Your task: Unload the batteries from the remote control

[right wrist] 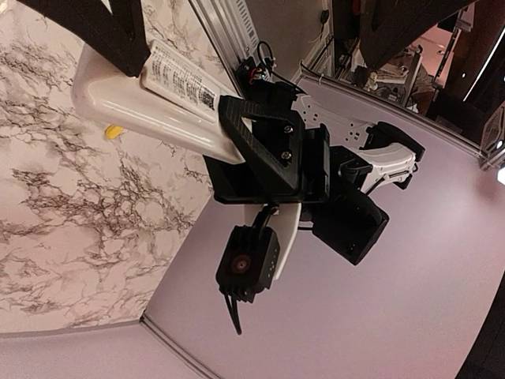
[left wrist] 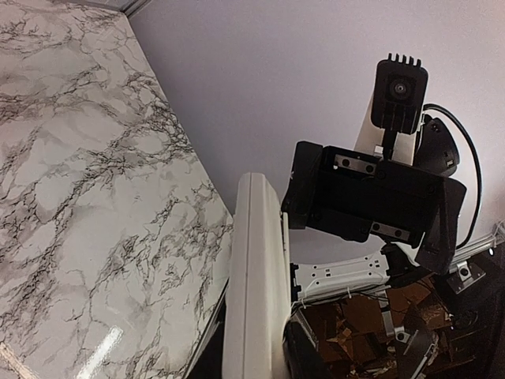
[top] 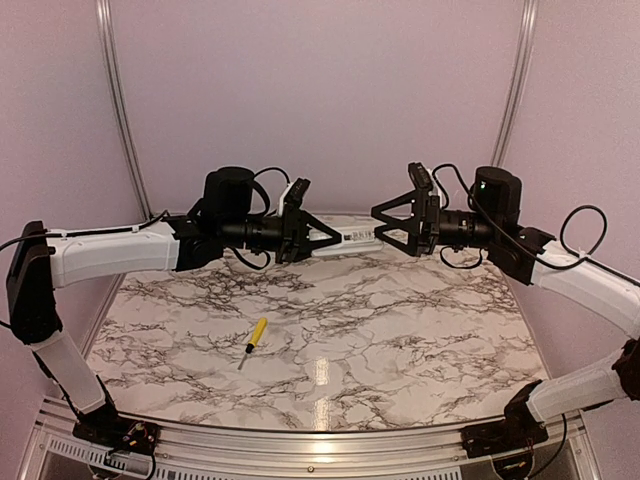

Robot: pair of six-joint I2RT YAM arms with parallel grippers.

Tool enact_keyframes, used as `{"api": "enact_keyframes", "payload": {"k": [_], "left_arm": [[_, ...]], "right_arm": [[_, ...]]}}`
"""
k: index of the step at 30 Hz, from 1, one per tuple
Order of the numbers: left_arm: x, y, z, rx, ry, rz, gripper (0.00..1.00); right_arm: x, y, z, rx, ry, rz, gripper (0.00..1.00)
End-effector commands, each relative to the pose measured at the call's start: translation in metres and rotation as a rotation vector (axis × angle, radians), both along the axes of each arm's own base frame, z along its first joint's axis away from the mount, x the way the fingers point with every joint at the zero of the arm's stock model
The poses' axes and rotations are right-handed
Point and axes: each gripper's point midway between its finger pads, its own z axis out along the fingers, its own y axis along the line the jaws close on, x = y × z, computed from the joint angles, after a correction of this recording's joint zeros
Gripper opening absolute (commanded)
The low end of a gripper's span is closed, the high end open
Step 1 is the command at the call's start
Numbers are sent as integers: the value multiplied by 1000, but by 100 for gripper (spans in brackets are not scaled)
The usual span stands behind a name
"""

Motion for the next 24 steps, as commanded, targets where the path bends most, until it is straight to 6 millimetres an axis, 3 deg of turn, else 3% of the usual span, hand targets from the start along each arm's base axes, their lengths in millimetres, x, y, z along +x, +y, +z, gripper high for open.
{"api": "enact_keyframes", "payload": {"k": [1,17,24], "left_arm": [[-12,-13,17,-73,-104,-32,0],[-6,-6,-18,20,-50,13,0],[-4,-5,-21,26,-46,17,0]], "right_arm": [[-31,14,8,15,19,161,92],[-32,12,9,20,22,151,92],[-31,14,7,20,29,151,92]]}}
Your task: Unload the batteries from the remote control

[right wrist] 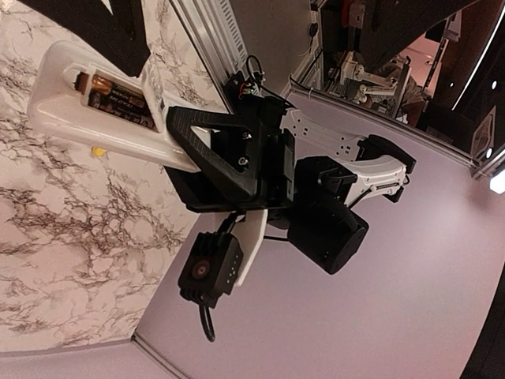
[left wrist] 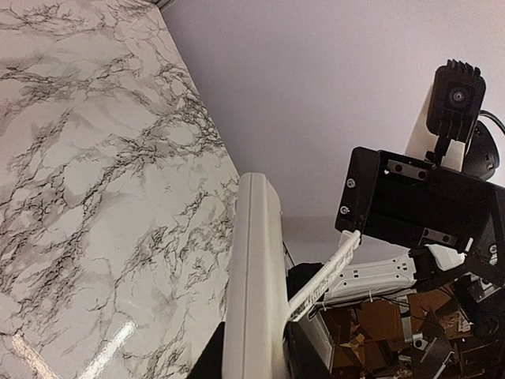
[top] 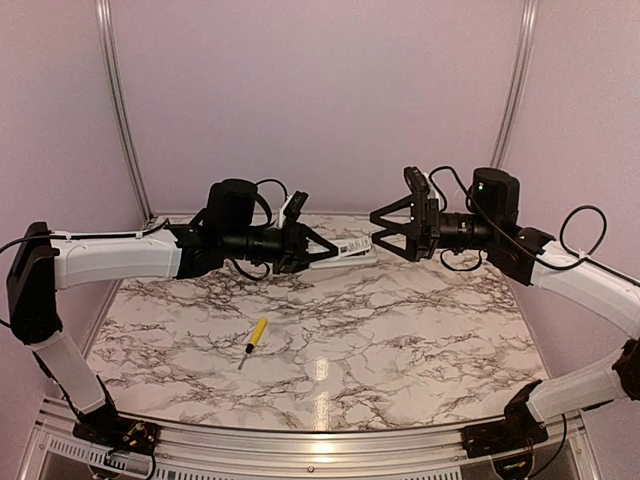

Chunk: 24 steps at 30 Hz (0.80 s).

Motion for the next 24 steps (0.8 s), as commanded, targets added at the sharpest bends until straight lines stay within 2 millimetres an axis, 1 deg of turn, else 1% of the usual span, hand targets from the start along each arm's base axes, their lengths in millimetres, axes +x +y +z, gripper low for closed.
{"api": "enact_keyframes", "payload": {"k": [1,12,20,24], "left_arm": [[-5,-9,8,-29,-49,-23,0],[-3,-6,5,-21,-42,-11,0],[0,-2,2,-8,-41,-4,0],[3,-1,-1,0,-39,6,0]], "right_arm": [[-22,13,11,29,-6,109,92],[-19,18,-1,12,15,114,92],[-20,18,-6,7,24,111,92],[-19,17,-12,-2,34,103,92]]}}
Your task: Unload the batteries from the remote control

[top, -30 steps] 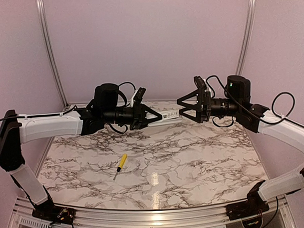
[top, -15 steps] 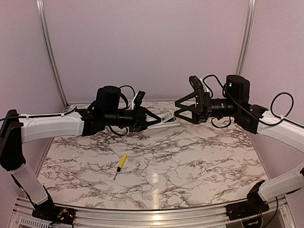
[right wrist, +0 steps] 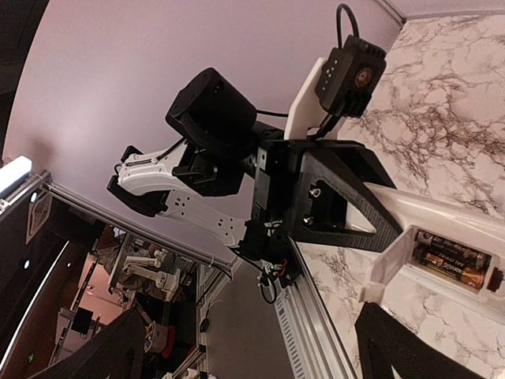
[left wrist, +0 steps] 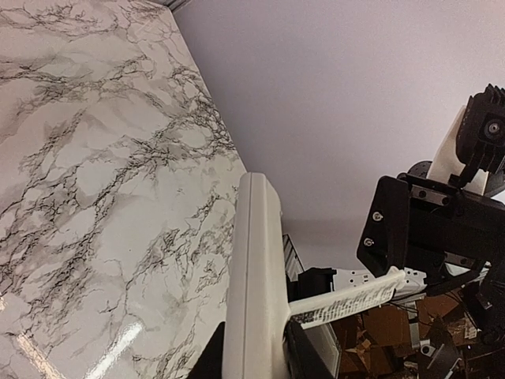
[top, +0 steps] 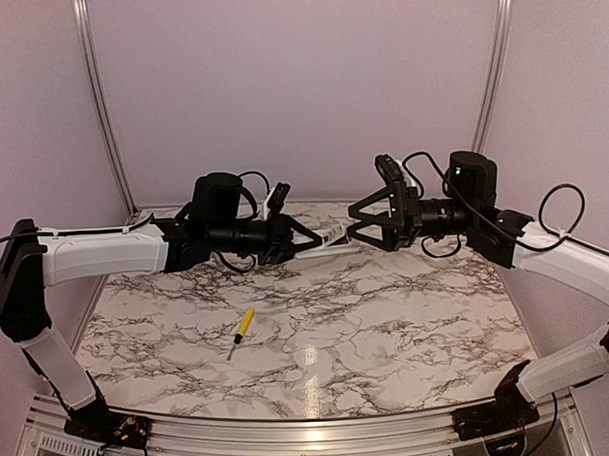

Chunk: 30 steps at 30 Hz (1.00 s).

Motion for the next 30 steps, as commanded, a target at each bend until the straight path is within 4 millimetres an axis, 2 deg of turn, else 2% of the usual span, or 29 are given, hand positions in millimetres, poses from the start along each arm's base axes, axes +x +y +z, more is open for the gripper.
{"api": "enact_keyframes", "payload": {"k": [1,22,30], "left_arm": [[-3,-2,10,-28,-44,-23,0],[15,16,-21,72,-18,78,0],[19,22,-31,110,-10,97,0]], "right_arm": [[1,4,-17,-30,41,-4,92],[8,12,-55,-101,93,-1,91],[14,12,-58,-141,76,-5,91]]}}
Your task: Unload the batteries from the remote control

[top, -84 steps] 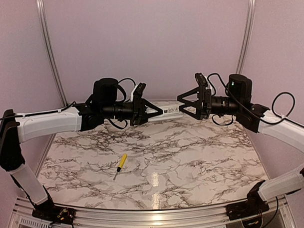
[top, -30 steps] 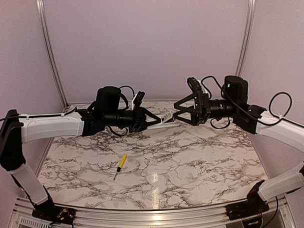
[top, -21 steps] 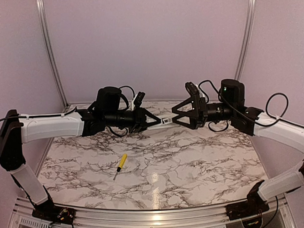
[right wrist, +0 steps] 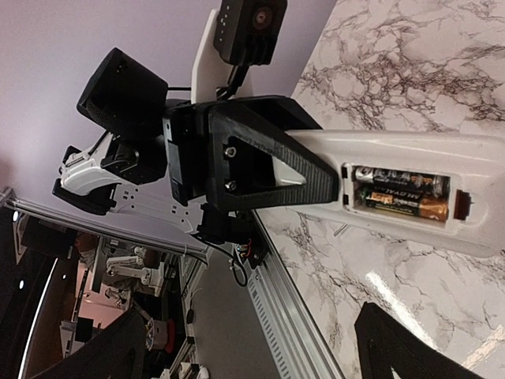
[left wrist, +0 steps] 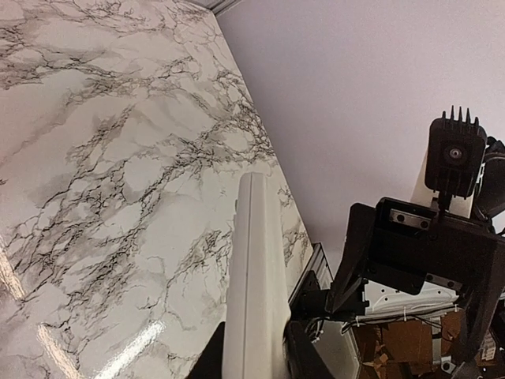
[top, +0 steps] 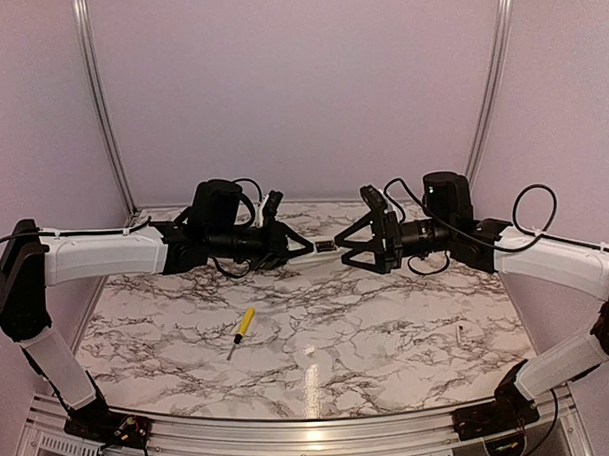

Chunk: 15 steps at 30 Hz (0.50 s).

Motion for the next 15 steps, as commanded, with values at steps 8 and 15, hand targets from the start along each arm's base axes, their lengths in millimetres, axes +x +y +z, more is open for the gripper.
{"api": "enact_keyframes", "payload": {"k": [8,15], "left_arm": [[-4,14,-18,72,2,7,0],[-15,23,-36,61,52,24,0]], "right_arm": [[15,-13,9,-92,-79,-46,91],[24,-39,1,-179,-102,-143,93]]}}
